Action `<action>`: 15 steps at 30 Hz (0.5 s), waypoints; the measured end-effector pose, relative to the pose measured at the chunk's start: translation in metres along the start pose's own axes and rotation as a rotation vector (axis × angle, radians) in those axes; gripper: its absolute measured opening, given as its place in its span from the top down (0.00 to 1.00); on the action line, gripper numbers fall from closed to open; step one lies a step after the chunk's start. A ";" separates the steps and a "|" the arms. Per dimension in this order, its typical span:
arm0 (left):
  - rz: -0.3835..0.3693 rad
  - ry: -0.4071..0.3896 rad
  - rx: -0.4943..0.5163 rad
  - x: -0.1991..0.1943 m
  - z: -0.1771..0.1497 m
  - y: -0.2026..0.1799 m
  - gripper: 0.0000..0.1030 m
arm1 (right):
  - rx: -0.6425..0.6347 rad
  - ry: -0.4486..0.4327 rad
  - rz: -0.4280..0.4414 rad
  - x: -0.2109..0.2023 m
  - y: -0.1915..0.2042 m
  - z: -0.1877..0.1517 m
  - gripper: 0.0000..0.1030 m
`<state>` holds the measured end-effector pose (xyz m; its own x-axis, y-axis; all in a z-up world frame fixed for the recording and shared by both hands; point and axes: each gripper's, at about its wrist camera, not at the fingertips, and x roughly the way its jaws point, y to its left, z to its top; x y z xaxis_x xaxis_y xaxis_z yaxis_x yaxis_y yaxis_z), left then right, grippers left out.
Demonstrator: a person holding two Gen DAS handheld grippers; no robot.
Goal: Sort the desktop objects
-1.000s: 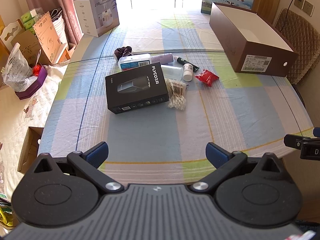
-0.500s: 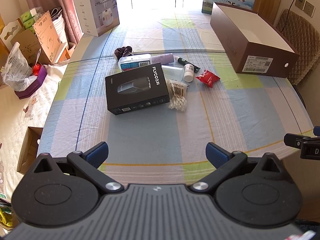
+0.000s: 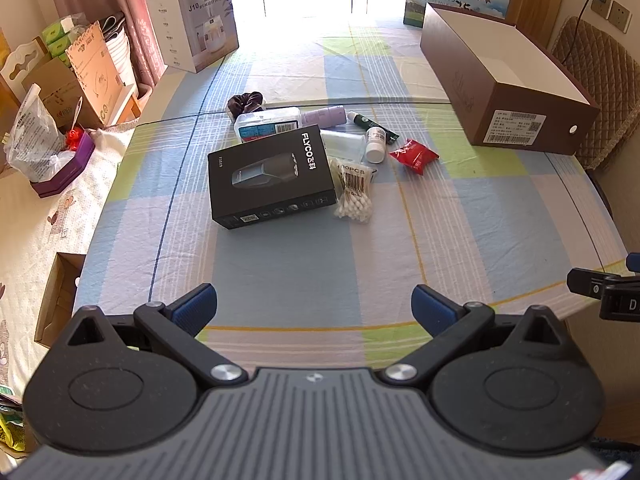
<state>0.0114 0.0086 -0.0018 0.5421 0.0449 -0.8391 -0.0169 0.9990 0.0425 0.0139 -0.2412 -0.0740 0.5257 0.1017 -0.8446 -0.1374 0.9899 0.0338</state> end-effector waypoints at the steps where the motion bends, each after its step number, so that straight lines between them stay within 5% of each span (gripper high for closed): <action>1: 0.003 -0.001 0.000 -0.001 -0.002 -0.002 0.01 | -0.001 0.000 0.002 0.000 -0.001 0.000 0.02; 15: 0.012 0.003 -0.003 -0.002 -0.001 -0.004 0.01 | -0.013 0.008 0.015 0.005 -0.002 0.003 0.02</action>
<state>0.0095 0.0043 -0.0004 0.5396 0.0570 -0.8400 -0.0259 0.9984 0.0511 0.0196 -0.2427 -0.0767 0.5169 0.1156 -0.8482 -0.1559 0.9870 0.0395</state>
